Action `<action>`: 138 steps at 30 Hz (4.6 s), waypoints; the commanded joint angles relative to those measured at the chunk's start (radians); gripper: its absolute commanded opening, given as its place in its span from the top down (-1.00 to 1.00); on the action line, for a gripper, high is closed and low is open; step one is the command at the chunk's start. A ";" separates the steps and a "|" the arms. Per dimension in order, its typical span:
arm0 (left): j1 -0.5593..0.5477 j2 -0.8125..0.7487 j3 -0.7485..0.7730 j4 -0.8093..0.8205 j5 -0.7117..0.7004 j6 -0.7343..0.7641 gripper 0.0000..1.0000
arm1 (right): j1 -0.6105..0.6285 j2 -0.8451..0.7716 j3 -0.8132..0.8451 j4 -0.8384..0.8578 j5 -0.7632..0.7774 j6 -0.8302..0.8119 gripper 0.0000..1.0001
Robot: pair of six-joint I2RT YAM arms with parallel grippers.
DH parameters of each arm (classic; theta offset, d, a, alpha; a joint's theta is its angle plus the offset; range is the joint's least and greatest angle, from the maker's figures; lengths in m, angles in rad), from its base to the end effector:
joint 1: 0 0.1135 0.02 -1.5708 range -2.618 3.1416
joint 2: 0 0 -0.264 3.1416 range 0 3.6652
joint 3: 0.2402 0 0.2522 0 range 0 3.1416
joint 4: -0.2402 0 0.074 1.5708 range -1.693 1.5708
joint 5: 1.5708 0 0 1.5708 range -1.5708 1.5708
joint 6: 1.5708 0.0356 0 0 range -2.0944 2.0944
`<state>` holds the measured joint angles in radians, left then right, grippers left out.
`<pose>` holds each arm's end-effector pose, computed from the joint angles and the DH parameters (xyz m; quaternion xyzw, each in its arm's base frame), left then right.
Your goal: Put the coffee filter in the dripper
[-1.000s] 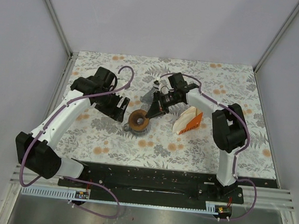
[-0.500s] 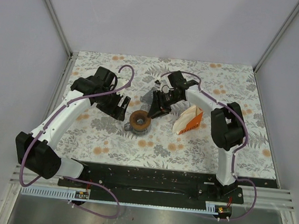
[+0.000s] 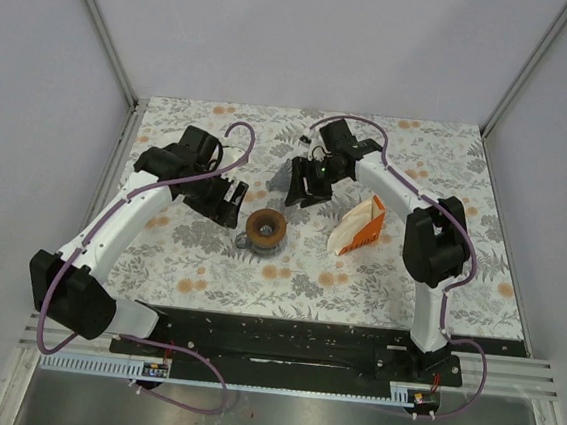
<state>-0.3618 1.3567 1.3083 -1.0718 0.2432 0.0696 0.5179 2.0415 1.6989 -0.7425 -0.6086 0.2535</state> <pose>0.2390 -0.0996 0.3218 0.2336 0.9393 -0.1493 0.2022 0.3712 0.2349 0.2317 -0.1935 0.9085 0.3558 0.1032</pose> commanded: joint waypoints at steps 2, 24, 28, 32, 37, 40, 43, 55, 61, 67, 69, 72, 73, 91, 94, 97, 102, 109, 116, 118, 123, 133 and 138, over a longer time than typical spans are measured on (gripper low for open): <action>0.004 -0.056 0.040 0.102 0.010 -0.016 -0.62 | -0.006 -0.090 0.097 0.073 0.288 -0.029 -0.51; 0.041 -0.122 -0.030 0.276 0.005 -0.063 -0.66 | 0.011 0.247 0.274 0.304 0.280 -0.312 -0.32; 0.046 -0.125 -0.030 0.279 0.007 -0.063 -0.66 | 0.019 0.236 0.217 0.360 0.267 -0.368 0.03; 0.049 -0.130 -0.032 0.277 0.007 -0.063 -0.66 | 0.025 0.244 0.188 0.373 0.253 -0.416 0.46; 0.055 -0.139 -0.031 0.277 0.010 -0.060 -0.67 | 0.053 0.152 0.099 0.417 0.351 -0.491 1.00; 0.061 -0.131 -0.005 0.270 0.018 -0.065 -0.67 | 0.102 0.015 -0.031 0.526 0.505 -0.600 1.00; 0.073 -0.116 0.049 0.257 0.033 -0.065 -0.67 | 0.140 -0.128 -0.170 0.678 0.662 -0.771 1.00; 0.090 -0.137 0.268 0.256 0.048 -0.102 -0.75 | 0.422 -0.448 -0.550 1.009 0.924 -1.554 1.00; 0.092 -0.154 0.310 0.237 0.030 -0.076 -0.82 | 0.547 -0.409 -0.578 1.126 1.133 -1.813 1.00; 0.086 -0.154 0.215 0.266 -0.015 -0.034 -0.83 | 0.616 -0.365 -0.587 1.212 1.239 -1.965 1.00; 0.072 -0.150 0.191 0.274 -0.025 -0.022 -0.82 | 0.634 -0.363 -0.588 1.212 1.244 -1.981 1.00; 0.025 -0.136 0.164 0.280 -0.073 -0.004 -0.80 | 0.657 -0.359 -0.584 1.227 1.253 -2.001 1.00; 0.012 -0.127 0.155 0.280 -0.094 0.002 -0.79 | 0.663 -0.359 -0.584 1.238 1.256 -2.016 1.00; 0.063 -0.051 0.173 0.263 0.007 -0.114 1.00 | 0.696 -0.354 -0.552 1.395 1.303 -1.842 -0.36; 0.104 -0.044 0.192 0.265 0.031 -0.134 1.00 | 0.700 -0.441 -0.509 1.156 1.249 -1.572 -0.66; 0.127 -0.047 0.206 0.269 0.060 -0.151 1.00 | 0.697 -0.584 -0.446 0.755 0.979 -1.244 -0.83; 0.142 -0.047 0.210 0.271 0.116 -0.188 1.00 | 0.605 -0.690 -0.311 0.556 0.657 -0.767 -0.99; 0.146 -0.077 0.178 0.248 0.192 -0.247 1.00 | 0.366 -0.509 0.051 0.200 0.498 -0.260 -0.93; 0.147 -0.114 0.158 0.230 0.225 -0.254 1.00 | 0.321 -0.365 0.163 0.089 0.327 -0.111 -0.73; 0.147 -0.119 0.152 0.230 0.237 -0.255 1.00 | 0.321 -0.331 0.189 0.065 0.323 -0.103 -0.58; 0.147 -0.119 0.141 0.213 0.232 -0.229 1.00 | 0.320 -0.297 0.220 0.041 0.418 -0.117 0.08; 0.146 -0.033 0.141 0.101 0.242 -0.139 0.75 | 0.246 -0.191 0.269 -0.086 0.438 -0.065 1.00; 0.144 -0.021 0.132 0.096 0.265 -0.110 0.02 | 0.240 -0.213 0.266 -0.173 0.406 -0.057 1.00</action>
<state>-0.2264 1.3464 1.4391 -0.9524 0.4606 -0.0929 0.7837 1.8603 1.9400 -0.8066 -0.1802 0.2325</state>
